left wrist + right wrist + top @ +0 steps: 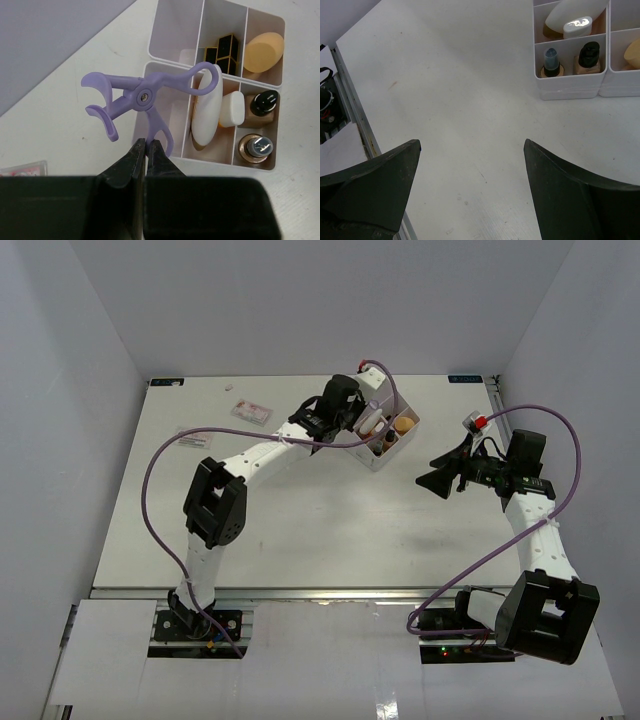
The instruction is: Organize the makeup
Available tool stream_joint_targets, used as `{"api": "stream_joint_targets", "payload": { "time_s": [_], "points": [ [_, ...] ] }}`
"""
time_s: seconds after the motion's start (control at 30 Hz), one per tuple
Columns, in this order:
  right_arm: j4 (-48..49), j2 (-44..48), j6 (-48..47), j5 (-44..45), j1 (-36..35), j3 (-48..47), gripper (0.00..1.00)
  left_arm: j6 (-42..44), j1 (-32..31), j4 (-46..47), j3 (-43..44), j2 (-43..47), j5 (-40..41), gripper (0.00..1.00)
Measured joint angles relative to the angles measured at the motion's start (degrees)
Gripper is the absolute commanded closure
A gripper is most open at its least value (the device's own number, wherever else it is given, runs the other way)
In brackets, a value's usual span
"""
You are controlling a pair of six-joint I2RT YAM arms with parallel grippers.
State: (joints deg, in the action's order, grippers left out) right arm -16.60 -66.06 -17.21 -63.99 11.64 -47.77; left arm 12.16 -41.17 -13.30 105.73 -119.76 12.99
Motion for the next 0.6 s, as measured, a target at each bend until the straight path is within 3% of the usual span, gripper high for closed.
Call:
{"api": "stream_joint_targets", "payload": {
  "time_s": [0.6],
  "points": [
    [0.0,0.0,0.0,0.0,0.3,0.0,0.10,4.3,-2.4,2.0,5.8,-5.6,15.0,1.00]
  ]
}}
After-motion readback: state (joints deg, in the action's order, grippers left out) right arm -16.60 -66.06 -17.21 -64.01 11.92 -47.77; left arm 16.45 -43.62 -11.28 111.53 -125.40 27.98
